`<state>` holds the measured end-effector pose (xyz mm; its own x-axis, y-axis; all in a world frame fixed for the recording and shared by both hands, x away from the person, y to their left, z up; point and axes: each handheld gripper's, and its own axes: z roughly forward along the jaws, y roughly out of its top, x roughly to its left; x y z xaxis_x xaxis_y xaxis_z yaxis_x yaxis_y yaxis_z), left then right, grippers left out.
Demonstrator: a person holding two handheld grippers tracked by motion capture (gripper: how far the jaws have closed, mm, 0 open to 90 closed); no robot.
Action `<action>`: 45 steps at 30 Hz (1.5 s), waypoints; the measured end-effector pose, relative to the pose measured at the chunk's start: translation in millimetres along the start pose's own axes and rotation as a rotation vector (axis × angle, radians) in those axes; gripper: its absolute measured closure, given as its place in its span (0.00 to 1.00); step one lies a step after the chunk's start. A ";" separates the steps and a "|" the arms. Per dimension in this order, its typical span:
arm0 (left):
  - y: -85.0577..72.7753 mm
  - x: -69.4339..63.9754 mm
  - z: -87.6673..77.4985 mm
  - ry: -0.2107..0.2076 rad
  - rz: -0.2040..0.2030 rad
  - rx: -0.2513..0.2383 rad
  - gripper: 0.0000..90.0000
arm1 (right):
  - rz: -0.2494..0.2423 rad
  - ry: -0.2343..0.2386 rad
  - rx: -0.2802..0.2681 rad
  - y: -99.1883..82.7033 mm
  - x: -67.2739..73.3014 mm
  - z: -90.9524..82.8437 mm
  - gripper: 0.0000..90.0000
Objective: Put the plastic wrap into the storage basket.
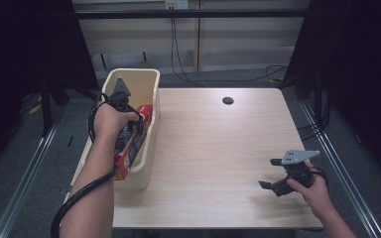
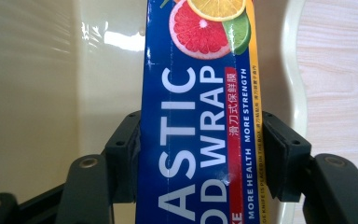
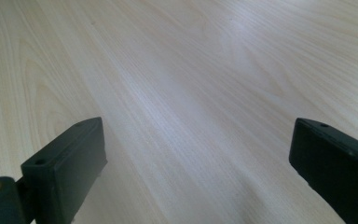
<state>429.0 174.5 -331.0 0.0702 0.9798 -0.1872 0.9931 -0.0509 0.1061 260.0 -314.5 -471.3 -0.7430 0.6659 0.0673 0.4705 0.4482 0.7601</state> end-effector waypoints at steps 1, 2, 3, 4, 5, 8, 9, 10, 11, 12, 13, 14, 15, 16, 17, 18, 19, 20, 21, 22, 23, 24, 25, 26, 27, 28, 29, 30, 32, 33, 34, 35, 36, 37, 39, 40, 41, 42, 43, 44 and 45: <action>0.0 0.0 0.0 0.000 0.000 0.000 0.45 | 0.001 0.000 0.001 0.0 0.0 -0.1 0.04; -0.3 0.4 0.5 -0.005 -0.002 -0.004 0.45 | 0.001 0.000 0.001 0.0 0.0 -0.1 0.04; -0.6 0.9 0.9 -0.007 -0.005 -0.003 0.45 | 0.003 -0.001 0.000 0.1 -0.1 -0.2 0.04; -0.6 0.9 0.9 -0.007 -0.005 -0.003 0.45 | 0.003 -0.001 0.000 0.1 -0.1 -0.2 0.04; -0.9 1.0 1.5 -0.002 -0.005 -0.004 0.45 | 0.003 -0.001 0.002 0.2 -0.1 -0.1 0.04; -1.3 1.3 2.4 0.002 -0.002 -0.006 0.45 | 0.003 -0.004 0.004 0.3 0.1 0.3 0.04; -1.7 0.7 3.0 0.005 -0.006 -0.012 0.45 | -0.002 -0.003 0.003 0.5 0.0 0.6 0.04; -1.8 0.5 2.5 -0.001 -0.006 -0.001 0.45 | 0.001 -0.004 0.004 0.5 0.5 0.5 0.04; -2.2 0.2 2.9 0.001 -0.005 -0.003 0.45 | 0.001 0.000 0.002 0.4 0.5 0.6 0.04; -2.3 0.1 3.1 -0.001 -0.005 -0.002 0.45 | -0.001 -0.001 0.003 0.4 0.4 0.6 0.04; -2.6 0.2 3.6 0.003 -0.003 -0.005 0.44 | 0.000 -0.002 0.003 0.4 0.3 0.5 0.04; -2.6 0.5 4.0 0.005 -0.004 -0.005 0.44 | -0.001 -0.004 0.004 0.4 0.4 0.5 0.04; -2.8 0.7 5.1 -0.002 -0.007 0.000 0.44 | 0.001 -0.003 0.005 0.4 0.5 0.5 0.04; -2.8 0.7 5.1 -0.002 -0.007 0.000 0.44 | 0.001 -0.003 0.005 0.4 0.5 0.5 0.04; -2.7 1.5 7.1 -0.003 -0.012 0.004 0.44 | -0.001 -0.002 0.006 0.4 0.5 0.7 0.04; -2.7 1.5 7.1 -0.003 -0.012 0.004 0.44 | -0.001 -0.002 0.006 0.4 0.5 0.7 0.04; -2.7 2.1 10.3 -0.005 -0.016 0.013 0.44 | -0.001 -0.001 0.005 0.3 0.4 0.6 0.04; -2.7 2.1 10.3 -0.005 -0.016 0.013 0.44 | -0.001 -0.001 0.005 0.3 0.4 0.6 0.04; -2.4 2.7 12.5 -0.007 -0.015 0.023 0.44 | 0.002 -0.001 0.004 0.1 0.1 0.2 0.04; -2.4 2.7 12.5 -0.007 -0.015 0.023 0.44 | 0.002 -0.001 0.004 0.1 0.1 0.2 0.04; -2.0 3.1 13.0 -0.002 -0.010 0.029 0.44 | 0.003 -0.001 0.004 -0.4 -0.4 0.4 0.04; -2.1 3.0 13.3 -0.006 -0.013 0.027 0.44 | 0.003 -0.001 0.004 -0.6 -0.5 0.6 0.04; -2.1 3.4 13.3 -0.010 -0.015 0.023 0.44 | 0.003 0.000 0.006 -0.7 -0.5 0.8 0.04; -1.9 3.7 13.6 -0.008 -0.023 0.015 0.44 | 0.001 0.001 0.006 -0.7 -0.5 1.1 0.04; -1.6 4.3 13.2 -0.009 -0.023 0.018 0.44 | 0.000 0.003 0.007 -0.7 -0.5 1.6 0.04; -1.6 4.3 13.2 -0.009 -0.023 0.018 0.44 | 0.000 0.003 0.007 -0.7 -0.5 1.6 0.04; -1.1 5.8 11.7 -0.013 -0.035 0.016 0.43 | -0.005 -0.001 0.012 -0.9 -0.8 2.1 0.04; -1.1 5.8 11.7 -0.013 -0.035 0.016 0.43 | -0.005 0.000 0.011 -0.9 -0.9 2.1 0.04; -0.2 6.6 7.5 -0.043 -0.046 -0.009 0.42 | -0.004 0.001 0.010 -0.9 -0.8 2.0 0.04; 1.1 6.3 0.2 -0.054 -0.041 -0.047 0.41 | 0.001 0.002 0.008 -0.9 -0.9 1.6 0.04; 1.1 6.3 0.2 -0.054 -0.041 -0.047 0.40 | 0.000 0.004 0.012 -0.8 -1.1 1.4 0.04; 1.2 5.4 -4.2 -0.034 -0.036 -0.054 0.38 | 0.001 0.003 0.012 -0.8 -1.0 1.4 0.04; 1.3 5.0 -5.9 -0.033 -0.038 -0.060 0.36 | 0.001 0.005 0.012 -0.7 -1.0 1.5 0.04; 1.8 4.6 -9.2 -0.037 -0.039 -0.071 0.35 | 0.001 0.008 0.010 -0.7 -1.0 1.6 0.04; 2.2 3.0 -13.6 -0.043 -0.033 -0.081 0.34 | -0.002 0.002 0.010 -0.4 -0.8 1.3 0.04; 2.7 2.6 -15.9 -0.049 -0.025 -0.087 0.33 | -0.002 0.005 0.008 -0.3 -0.8 1.4 0.04; 2.7 1.8 -17.5 -0.055 -0.022 -0.093 0.32 | 0.000 0.006 0.008 -0.3 -0.8 1.4 0.04; 2.9 0.7 -19.2 -0.061 -0.021 -0.102 0.32 | 0.000 0.006 0.008 -0.3 -0.9 1.4 0.04; 3.2 -1.4 -21.6 -0.064 -0.017 -0.115 0.31 | -0.001 0.001 0.009 -0.1 -0.8 1.3 0.04; 3.6 -2.2 -23.1 -0.064 -0.004 -0.124 0.30 | -0.002 0.005 0.006 -0.1 -1.0 1.4 0.04; 4.4 -4.0 -25.9 -0.071 0.006 -0.138 0.29 | -0.002 0.001 0.009 -0.1 -0.7 1.5 0.04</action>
<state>430.6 175.4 -304.5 0.0871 0.9631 -0.2548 0.9705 -0.0242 0.2400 261.2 -314.1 -472.3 -0.7447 0.6641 0.0663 0.4731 0.4553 0.7542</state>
